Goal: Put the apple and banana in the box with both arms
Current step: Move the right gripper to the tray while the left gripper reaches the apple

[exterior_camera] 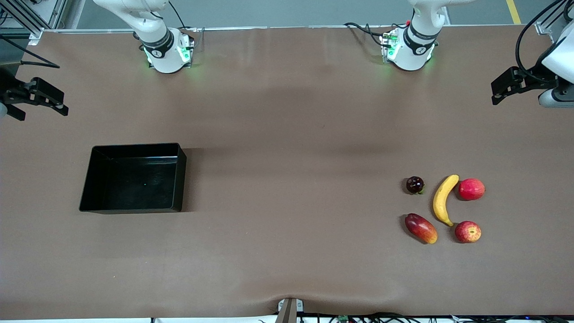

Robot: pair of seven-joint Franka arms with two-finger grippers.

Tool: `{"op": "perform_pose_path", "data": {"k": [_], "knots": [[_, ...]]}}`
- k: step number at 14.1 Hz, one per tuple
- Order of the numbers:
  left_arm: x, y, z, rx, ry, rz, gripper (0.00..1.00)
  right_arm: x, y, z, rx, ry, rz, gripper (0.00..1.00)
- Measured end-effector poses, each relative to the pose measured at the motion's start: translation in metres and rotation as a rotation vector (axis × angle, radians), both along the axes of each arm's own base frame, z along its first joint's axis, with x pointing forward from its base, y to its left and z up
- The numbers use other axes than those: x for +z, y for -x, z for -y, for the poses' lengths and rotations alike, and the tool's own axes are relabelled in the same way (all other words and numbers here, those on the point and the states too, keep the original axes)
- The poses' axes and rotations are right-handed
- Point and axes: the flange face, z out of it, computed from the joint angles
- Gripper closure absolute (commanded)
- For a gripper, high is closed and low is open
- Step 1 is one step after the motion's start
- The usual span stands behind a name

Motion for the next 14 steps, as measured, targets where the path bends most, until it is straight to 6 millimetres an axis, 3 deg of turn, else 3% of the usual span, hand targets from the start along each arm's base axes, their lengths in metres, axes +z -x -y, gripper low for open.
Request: {"op": "perform_pose_path", "data": {"k": [6,9,14], "knots": [[-0.009,-0.004,-0.003,0.006,0.0,-0.027,0.0,-0.001,0.0,0.001,-0.001,0.0,-0.001,0.0],[-0.044,-0.033,-0.011,0.012,0.012,-0.043,0.0,-0.009,-0.006,0.009,-0.015,-0.001,-0.008,0.0],[-0.111,-0.093,-0.02,0.013,0.041,0.018,0.0,-0.072,-0.046,0.039,-0.058,-0.014,-0.069,0.0]]}}
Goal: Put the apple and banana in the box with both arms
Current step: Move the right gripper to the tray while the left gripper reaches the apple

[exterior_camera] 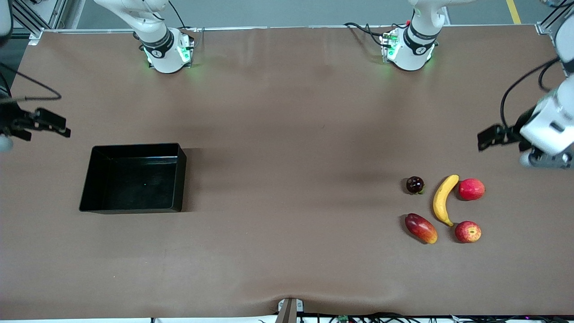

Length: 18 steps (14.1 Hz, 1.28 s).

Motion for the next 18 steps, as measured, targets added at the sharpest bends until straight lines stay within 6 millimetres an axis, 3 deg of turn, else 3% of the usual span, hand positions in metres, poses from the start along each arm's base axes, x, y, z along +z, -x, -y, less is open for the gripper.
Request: {"op": "perform_pose_path", "data": {"k": [3,5,10,13,18], "knots": [[-0.055,-0.038,-0.024,0.01,0.002,0.053,0.0,-0.018,-0.015,0.007,-0.008,-0.001,0.016,0.0],[-0.104,-0.063,-0.028,-0.046,-0.089,0.082,0.0,-0.028,-0.019,0.013,-0.019,-0.003,0.008,0.0],[-0.211,-0.1,-0.024,-0.107,-0.088,0.141,0.0,-0.098,-0.039,0.065,-0.087,-0.021,-0.069,0.0],[-0.252,-0.107,-0.028,-0.165,-0.081,0.13,0.0,-0.148,-0.046,0.09,-0.106,-0.04,-0.138,0.0],[-0.294,-0.112,-0.063,-0.294,-0.077,0.13,0.0,-0.218,-0.067,0.112,-0.023,-0.025,-0.112,0.0]]}}
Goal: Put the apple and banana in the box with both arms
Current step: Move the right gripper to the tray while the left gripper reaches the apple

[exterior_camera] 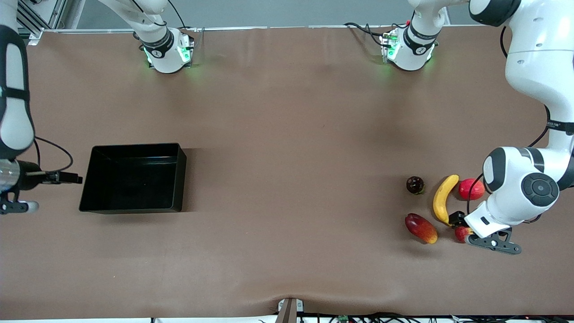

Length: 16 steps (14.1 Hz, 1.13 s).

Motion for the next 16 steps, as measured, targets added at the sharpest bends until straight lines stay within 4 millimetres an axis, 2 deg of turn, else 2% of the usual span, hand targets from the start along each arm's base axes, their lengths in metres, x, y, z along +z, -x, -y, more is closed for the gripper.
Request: {"op": "perform_pose_path", "data": {"k": [3,5,6,7,9,11,12,15,16], "knots": [[-0.022,0.0,-0.024,-0.062,-0.003,0.001,0.0,-0.054,0.001,0.021,0.062,-0.009,-0.048,0.0],[-0.028,0.0,-0.03,-0.07,-0.003,-0.004,0.0,-0.085,0.007,0.036,0.096,-0.032,-0.071,0.01],[-0.03,0.0,-0.029,-0.072,-0.002,-0.005,0.0,-0.097,0.012,0.041,0.101,-0.042,-0.086,0.06],[-0.031,0.0,-0.027,-0.075,0.0,-0.002,0.0,-0.107,0.017,0.043,0.103,-0.05,-0.102,0.21],[-0.035,0.0,-0.028,-0.075,0.002,-0.004,0.02,-0.12,0.025,0.041,0.105,-0.059,-0.125,0.7],[-0.039,0.0,-0.029,-0.075,0.003,-0.007,0.14,-0.125,0.028,0.04,0.105,-0.062,-0.132,0.95],[-0.04,0.001,-0.029,-0.074,0.003,-0.008,0.21,-0.126,0.028,0.04,0.104,-0.063,-0.134,1.0],[-0.041,0.001,-0.029,-0.059,0.022,-0.008,0.59,-0.126,0.028,0.04,0.105,-0.063,-0.134,1.0],[-0.04,0.0,-0.03,-0.053,0.028,-0.005,0.77,-0.125,0.028,0.04,0.105,-0.063,-0.133,1.0]]}}
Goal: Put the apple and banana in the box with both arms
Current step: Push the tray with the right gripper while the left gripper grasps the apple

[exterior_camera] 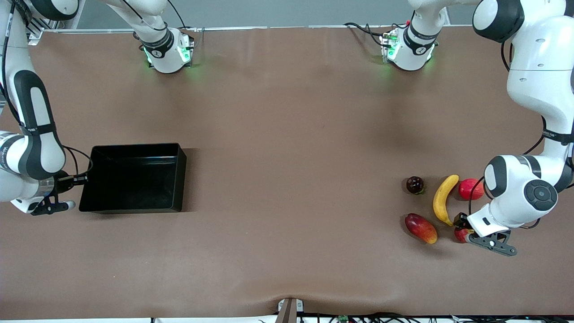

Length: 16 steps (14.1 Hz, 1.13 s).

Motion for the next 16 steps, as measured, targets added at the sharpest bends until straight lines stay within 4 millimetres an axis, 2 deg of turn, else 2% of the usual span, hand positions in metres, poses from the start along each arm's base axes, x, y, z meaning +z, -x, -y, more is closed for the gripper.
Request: {"op": "perform_pose_path", "data": {"k": [1,5,7,9,11,13,16], "knots": [[0.001,-0.001,0.0,0.003,0.003,0.002,0.98,0.001,0.0,0.0,0.0,0.0,0.001,1.0],[0.002,-0.001,-0.001,0.008,0.006,0.002,1.0,0.007,0.001,-0.009,0.011,-0.021,-0.041,1.0],[0.008,-0.003,-0.002,0.009,0.006,0.013,1.0,0.021,-0.004,-0.02,0.002,-0.063,-0.065,1.0],[0.023,-0.007,-0.001,0.007,0.005,0.036,1.0,0.043,-0.011,-0.036,-0.015,-0.136,-0.083,1.0],[0.048,-0.011,0.004,0.001,0.003,0.072,1.0,0.063,-0.018,-0.065,-0.016,-0.191,-0.099,1.0],[0.077,-0.013,0.011,-0.009,-0.003,0.105,1.0,0.078,-0.023,-0.103,-0.053,-0.207,-0.121,1.0],[0.115,-0.01,0.025,-0.002,-0.009,0.096,1.0,0.096,-0.026,-0.181,-0.07,-0.182,-0.147,1.0]]}}
